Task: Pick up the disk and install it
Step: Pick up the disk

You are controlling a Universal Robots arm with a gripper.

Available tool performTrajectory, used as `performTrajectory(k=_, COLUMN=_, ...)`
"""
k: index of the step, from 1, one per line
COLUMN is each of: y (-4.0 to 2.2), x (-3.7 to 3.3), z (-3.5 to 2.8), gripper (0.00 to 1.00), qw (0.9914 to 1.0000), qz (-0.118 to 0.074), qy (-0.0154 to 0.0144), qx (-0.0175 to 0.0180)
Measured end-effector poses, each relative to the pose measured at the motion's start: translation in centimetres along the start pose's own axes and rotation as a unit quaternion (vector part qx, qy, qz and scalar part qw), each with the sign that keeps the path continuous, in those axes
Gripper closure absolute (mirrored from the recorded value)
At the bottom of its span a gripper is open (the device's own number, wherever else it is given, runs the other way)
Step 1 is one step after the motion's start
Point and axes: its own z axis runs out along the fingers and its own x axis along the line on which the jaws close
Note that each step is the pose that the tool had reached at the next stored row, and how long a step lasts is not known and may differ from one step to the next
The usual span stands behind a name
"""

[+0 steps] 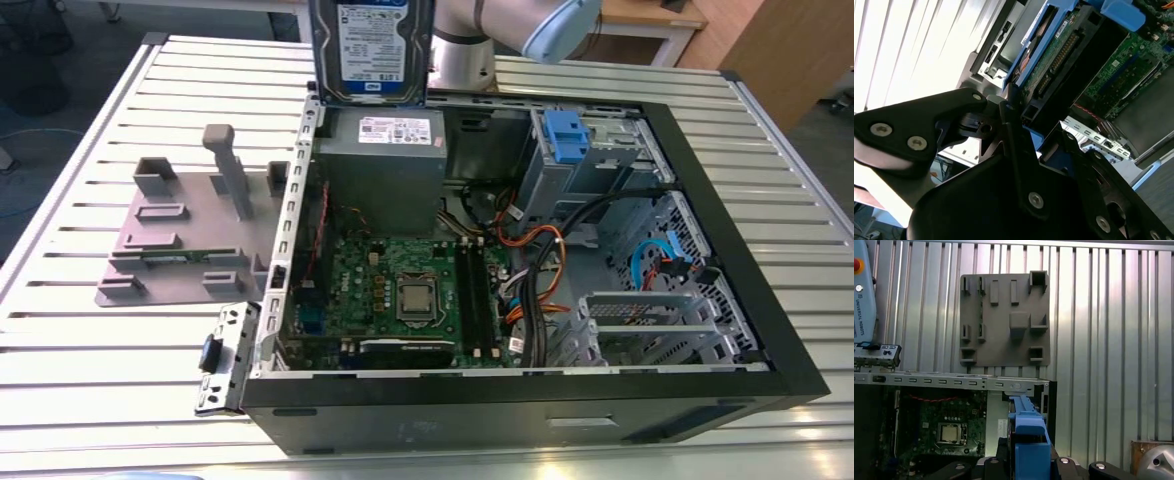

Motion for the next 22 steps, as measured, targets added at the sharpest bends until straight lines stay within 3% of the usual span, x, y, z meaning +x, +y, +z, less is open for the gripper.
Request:
performTrajectory(k=9, y=-0.47, x=0.83, z=0.06, gripper=0.63, qw=1.0, qz=0.0, qy=-0.0003, qx=0.0001)
performTrajectory(k=22, y=-0.87, x=1.28, z=0.08, gripper=0.63, qw=1.0, qz=0.0, qy=-0.0003, qx=0.0001)
